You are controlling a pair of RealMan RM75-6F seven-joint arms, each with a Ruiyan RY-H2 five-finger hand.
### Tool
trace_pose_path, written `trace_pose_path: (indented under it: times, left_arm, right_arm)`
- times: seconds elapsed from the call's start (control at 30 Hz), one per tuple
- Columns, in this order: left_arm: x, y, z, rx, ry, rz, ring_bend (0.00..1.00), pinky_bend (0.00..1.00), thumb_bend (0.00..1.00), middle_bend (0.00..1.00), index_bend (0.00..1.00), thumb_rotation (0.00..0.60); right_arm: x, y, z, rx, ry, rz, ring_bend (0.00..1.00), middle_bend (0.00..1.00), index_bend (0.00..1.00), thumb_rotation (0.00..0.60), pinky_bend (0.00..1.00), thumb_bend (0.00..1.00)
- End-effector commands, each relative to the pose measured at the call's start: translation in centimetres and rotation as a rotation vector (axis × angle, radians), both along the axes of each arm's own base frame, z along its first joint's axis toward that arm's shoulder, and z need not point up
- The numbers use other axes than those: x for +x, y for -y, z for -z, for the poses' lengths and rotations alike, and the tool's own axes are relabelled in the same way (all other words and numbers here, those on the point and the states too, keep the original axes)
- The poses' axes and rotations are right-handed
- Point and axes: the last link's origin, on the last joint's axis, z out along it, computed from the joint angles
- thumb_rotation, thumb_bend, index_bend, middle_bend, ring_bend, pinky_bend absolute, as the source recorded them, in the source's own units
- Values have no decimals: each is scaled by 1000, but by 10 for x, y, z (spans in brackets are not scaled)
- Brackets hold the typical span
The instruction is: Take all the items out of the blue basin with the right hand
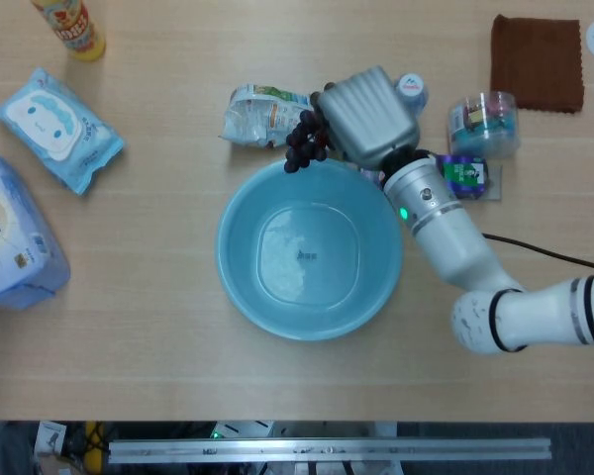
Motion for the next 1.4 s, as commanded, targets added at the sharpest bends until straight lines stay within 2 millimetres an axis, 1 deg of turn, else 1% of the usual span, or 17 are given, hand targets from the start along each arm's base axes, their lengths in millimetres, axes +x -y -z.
trace_pose_path:
  times: [0.03,0.1,0.17,0.23,0.27,0.33,0.4,0.43,0.6,0.67,0.77,0.8,0.93,1.03,1.13,1.23,1.4]
  left_arm:
    - [0,1,-1,2,-2,-4,118,175,51,164,98,600]
    - [-1,1,-2,4,-3,-7,118,174,51,164,98,600]
    - [-1,2,-2,4,-3,-9,118,174,50,164,98,600]
    - [-2,2,-2,6,-3,-12,118,174,50,164,98,600]
    - [-2,2,-2,5,-3,-12,118,174,51,164,98,600]
    - [-2,2,-3,5,-4,-13,118,174,51,164,98,600]
    - [-1,2,-3,5,-4,-10,118,175,51,164,98,600]
    - [-1,2,-3,5,-3,-9,118,175,51,164,98,600]
    - [1,1,-2,0,-1,0,118,174,50,164,98,600]
    - [1,0,-1,0,-1,3,118,174,50,164,98,600]
    - [2,-2,-1,-1,-3,10,118,174,51,164,98,600]
    - [2,-2,-1,-1,-3,14,118,174,51,164,98,600]
    - [4,-6,1,-1,-5,30,118,175,50,165,98,600]
    - [6,-8,3,-6,-5,39,118,174,51,165,98,600]
    - [6,-10,5,-13,-6,47,118,174,51,165,98,600]
    - [7,-15,7,-7,-23,57,118,175,50,165,98,600]
    - [11,-22,15,1,-71,88,118,174,50,165,98,600]
  right_arm:
    - [5,15,11,-27,13,29,662,562,671,600,875,500]
    - [7,21,15,-36,14,45,642,546,666,600,868,489]
    - [10,23,18,-28,21,62,577,501,592,600,805,476]
    - [13,24,21,-16,31,75,449,405,409,600,678,456]
    - [13,23,21,-7,36,78,405,361,343,600,641,443]
    - [14,21,22,17,56,87,266,200,119,600,535,370]
    - [16,21,18,28,77,86,176,107,14,600,471,301]
    - [16,20,17,26,82,82,148,81,0,600,449,280]
    - [13,18,1,14,115,84,131,60,0,600,430,265]
    - [9,15,-11,3,138,78,145,94,0,600,435,266]
    - [-5,6,-33,-24,142,63,220,185,8,600,483,267]
    - [-11,3,-40,-35,146,63,235,210,27,600,501,269]
    - [-43,-14,-75,-84,131,80,285,285,170,600,535,273]
    - [-71,-29,-96,-131,115,89,313,320,228,600,536,277]
    - [-105,-47,-116,-168,86,114,319,332,259,600,536,278]
    - [-136,-67,-132,-197,90,162,322,342,268,600,536,278]
    - [-179,-101,-157,-264,149,226,326,344,283,600,536,278]
